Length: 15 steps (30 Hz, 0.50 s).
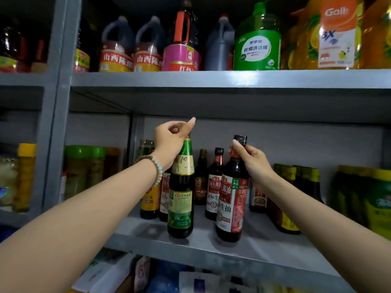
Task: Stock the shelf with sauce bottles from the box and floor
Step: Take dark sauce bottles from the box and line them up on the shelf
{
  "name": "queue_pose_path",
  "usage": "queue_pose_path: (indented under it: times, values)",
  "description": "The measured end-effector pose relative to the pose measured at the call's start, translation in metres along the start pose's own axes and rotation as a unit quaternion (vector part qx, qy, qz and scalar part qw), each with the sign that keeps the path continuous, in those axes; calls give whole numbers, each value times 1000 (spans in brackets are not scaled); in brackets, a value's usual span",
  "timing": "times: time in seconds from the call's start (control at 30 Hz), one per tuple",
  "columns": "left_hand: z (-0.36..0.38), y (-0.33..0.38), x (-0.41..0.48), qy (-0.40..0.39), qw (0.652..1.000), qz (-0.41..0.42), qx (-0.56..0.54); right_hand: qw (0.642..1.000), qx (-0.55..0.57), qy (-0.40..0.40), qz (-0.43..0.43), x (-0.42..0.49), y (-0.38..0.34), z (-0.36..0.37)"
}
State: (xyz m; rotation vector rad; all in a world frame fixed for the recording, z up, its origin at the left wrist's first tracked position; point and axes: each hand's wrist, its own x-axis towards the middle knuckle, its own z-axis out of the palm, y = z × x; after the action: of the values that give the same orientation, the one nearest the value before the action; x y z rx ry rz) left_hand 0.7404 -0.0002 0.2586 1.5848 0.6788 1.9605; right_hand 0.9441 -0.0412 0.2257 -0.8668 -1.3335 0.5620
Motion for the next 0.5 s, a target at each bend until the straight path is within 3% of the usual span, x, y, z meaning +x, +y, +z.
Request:
queue_pose_path:
  times: [0.5]
  values:
    - [20, -60, 16, -24, 998, -47, -14, 998, -46, 9, 37, 12, 28, 4]
